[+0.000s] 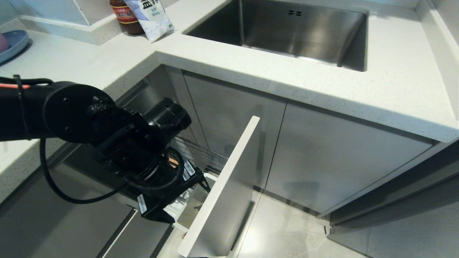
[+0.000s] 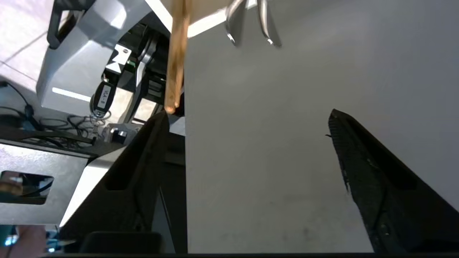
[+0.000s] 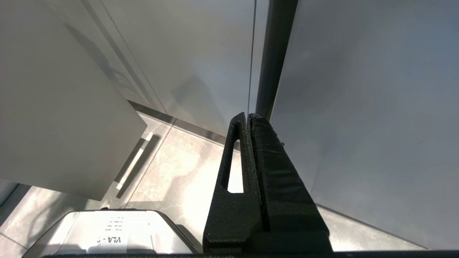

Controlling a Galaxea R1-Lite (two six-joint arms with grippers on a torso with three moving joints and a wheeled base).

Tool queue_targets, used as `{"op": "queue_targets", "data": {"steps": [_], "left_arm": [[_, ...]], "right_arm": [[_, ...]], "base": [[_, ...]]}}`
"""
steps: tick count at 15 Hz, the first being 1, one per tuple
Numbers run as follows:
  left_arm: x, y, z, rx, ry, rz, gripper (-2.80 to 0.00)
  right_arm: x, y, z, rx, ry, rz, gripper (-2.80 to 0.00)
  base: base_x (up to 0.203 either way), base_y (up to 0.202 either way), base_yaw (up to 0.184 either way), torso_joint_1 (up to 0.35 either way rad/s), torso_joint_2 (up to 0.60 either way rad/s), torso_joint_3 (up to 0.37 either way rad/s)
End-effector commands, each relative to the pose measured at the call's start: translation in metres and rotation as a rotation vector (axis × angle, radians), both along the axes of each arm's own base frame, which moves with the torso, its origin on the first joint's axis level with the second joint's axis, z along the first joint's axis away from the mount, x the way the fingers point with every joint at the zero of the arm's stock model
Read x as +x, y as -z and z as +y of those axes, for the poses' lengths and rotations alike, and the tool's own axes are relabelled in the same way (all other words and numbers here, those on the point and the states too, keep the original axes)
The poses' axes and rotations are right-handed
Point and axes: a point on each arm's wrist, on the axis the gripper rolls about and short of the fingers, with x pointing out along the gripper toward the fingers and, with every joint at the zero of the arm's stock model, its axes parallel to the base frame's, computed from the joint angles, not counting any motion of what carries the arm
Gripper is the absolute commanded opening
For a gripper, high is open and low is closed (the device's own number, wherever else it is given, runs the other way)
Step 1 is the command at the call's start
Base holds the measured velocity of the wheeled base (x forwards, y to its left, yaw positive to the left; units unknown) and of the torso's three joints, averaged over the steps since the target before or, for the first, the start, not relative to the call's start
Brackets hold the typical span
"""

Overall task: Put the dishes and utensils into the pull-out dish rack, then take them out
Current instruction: Take the fork out of the cupboard

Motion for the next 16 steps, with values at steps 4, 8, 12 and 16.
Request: {"op": "queue_targets", "data": {"steps": [4, 8, 12, 16], "left_arm": [[0.02, 0.032, 0.008, -0.013, -0.048, 0.066, 0.0], [0.031, 0.044, 0.013, -0.064, -0.064, 0.078, 0.0], [0.032, 0.045, 0.014, -0.102, -0.054, 0.1, 0.0], [0.039, 0.054, 0.012, -0.116, -0.053, 0.096, 0.0]], "right_arm": [[0.0, 0.0, 0.0, 0.001, 0.0, -0.001, -2.8], [0.0, 0.0, 0.0, 0.001, 0.0, -0.001, -2.8], [0.0, 0.0, 0.0, 0.0, 0.0, -0.001, -2.8], [0.0, 0.0, 0.0, 0.0, 0.0, -0.001, -2.8]], "base": [[0.0, 0.0, 0.0, 0.0, 0.0, 0.0], [0.0, 0.0, 0.0, 0.0, 0.0, 0.0], [0.0, 0.0, 0.0, 0.0, 0.0, 0.0], [0.0, 0.0, 0.0, 0.0, 0.0, 0.0]]}}
